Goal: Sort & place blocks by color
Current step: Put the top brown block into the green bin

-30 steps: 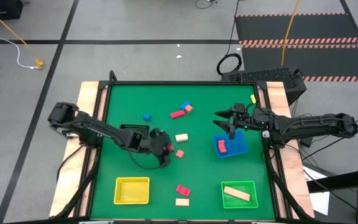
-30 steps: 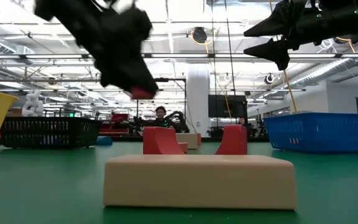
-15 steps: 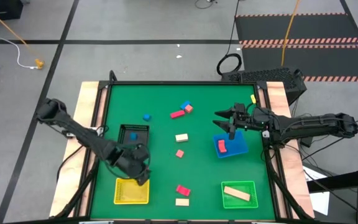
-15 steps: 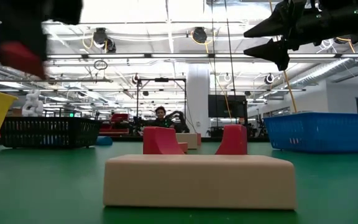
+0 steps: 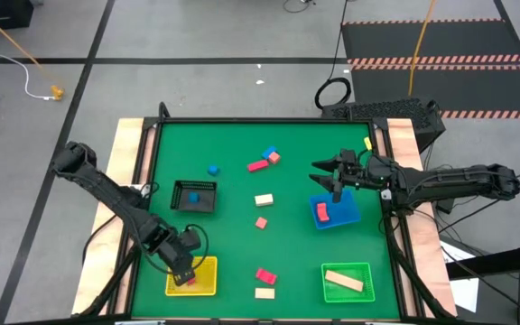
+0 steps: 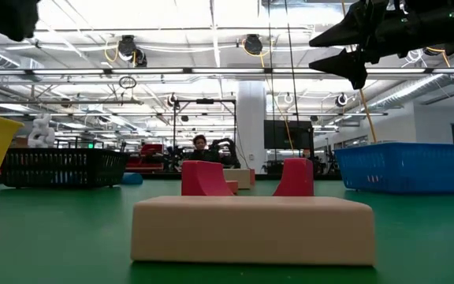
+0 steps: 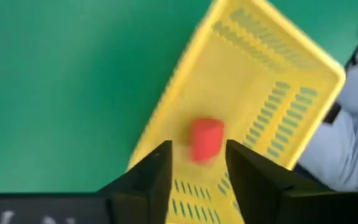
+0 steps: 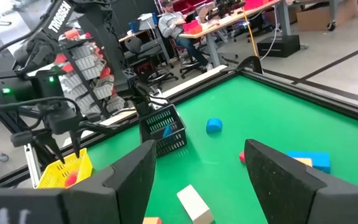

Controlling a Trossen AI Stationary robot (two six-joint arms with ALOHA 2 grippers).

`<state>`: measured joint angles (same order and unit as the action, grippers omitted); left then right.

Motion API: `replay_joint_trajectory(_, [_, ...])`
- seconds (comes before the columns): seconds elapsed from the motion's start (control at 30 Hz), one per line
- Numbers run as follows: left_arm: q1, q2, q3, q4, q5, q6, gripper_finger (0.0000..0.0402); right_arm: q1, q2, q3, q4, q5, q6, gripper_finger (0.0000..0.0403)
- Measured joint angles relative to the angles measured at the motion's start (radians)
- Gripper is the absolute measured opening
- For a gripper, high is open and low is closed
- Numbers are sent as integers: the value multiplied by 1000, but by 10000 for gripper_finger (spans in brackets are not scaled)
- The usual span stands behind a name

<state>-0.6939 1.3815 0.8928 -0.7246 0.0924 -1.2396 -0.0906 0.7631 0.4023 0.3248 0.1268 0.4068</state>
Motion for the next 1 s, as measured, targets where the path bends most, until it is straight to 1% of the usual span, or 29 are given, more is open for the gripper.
replay_joint_trajectory(0.1, [-15, 0, 0, -9, 19, 2, 110, 0, 0, 0, 0, 0, 0, 238])
replay_joint_trajectory(0.2, [-14, -3, 0, -25, -7, 8, 89, 0, 0, 0, 0, 0, 0, 238])
replay_joint_trajectory(0.37, [12, -29, 0, 2, -50, 56, 81, 0, 0, 0, 0, 0, 0, 238])
replay_joint_trajectory(0.5, [50, -59, 0, 53, -135, 109, 82, 0, 0, 0, 0, 0, 0, 238])
replay_joint_trajectory(0.7, [130, -65, 1, 109, -295, 261, 83, 0, 0, 0, -1, 0, 0, 238])
replay_joint_trajectory(0.8, [198, -44, 1, 193, -356, 362, 83, 0, 0, 0, -1, 0, 0, 238])
replay_joint_trajectory(0.9, [262, -29, 1, 294, -393, 471, 84, 0, 0, 0, -1, 0, 0, 238])
replay_joint_trajectory(1.0, [315, -4, 1, 383, -403, 588, 84, 0, 0, 0, -1, 0, 0, 238])
